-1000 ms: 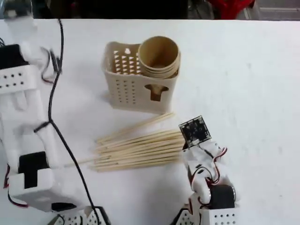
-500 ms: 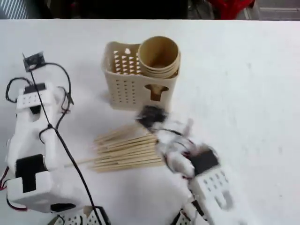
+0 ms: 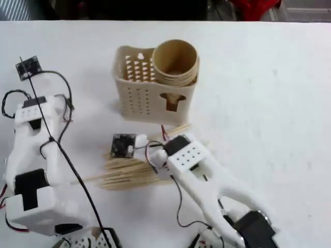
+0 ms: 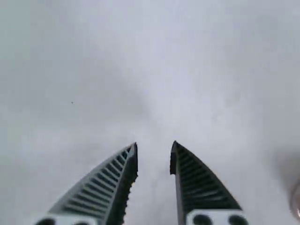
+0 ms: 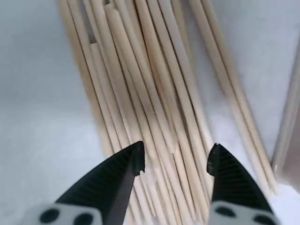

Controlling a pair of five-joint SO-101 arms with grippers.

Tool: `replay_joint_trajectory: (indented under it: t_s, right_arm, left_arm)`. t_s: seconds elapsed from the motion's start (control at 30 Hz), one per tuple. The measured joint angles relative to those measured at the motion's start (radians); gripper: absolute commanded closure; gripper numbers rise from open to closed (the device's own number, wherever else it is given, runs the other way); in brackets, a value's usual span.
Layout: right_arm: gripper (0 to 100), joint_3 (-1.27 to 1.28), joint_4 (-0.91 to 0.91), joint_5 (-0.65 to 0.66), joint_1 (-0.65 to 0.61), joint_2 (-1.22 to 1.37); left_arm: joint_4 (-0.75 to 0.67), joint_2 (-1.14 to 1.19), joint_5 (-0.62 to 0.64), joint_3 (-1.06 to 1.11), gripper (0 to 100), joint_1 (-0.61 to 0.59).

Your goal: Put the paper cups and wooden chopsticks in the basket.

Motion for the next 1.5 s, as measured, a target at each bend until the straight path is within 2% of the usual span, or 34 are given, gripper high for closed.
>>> replay_joint_trajectory:
  t_s: [0.27,0.57,0.9,1.07,1.13,1.33,1.5]
  right_arm:
    - [81.7,-0.002,-0.135,0.015,0.000,0.132]
    - [98.2,-0.009,-0.150,0.015,0.000,0.152]
    - [98.2,-0.060,-0.100,-0.020,0.008,0.153]
    - [98.0,-0.120,-0.060,-0.091,0.114,0.155]
    - [95.4,-0.135,-0.044,-0.095,0.149,0.155]
    - [78.3,-0.141,0.003,-0.101,0.160,0.160]
    - [77.1,-0.143,0.005,-0.101,0.161,0.161]
  left_arm:
    - [-0.003,0.000,0.000,0.000,87,0.002]
    - [-0.003,0.000,0.000,0.000,87,0.002]
    - [-0.003,0.000,0.000,0.000,87,0.002]
    - [-0.003,0.000,0.000,0.000,87,0.002]
    - [-0.003,0.000,0.000,0.000,87,0.002]
    - [-0.003,0.000,0.000,0.000,87,0.002]
    - [-0.003,0.000,0.000,0.000,87,0.002]
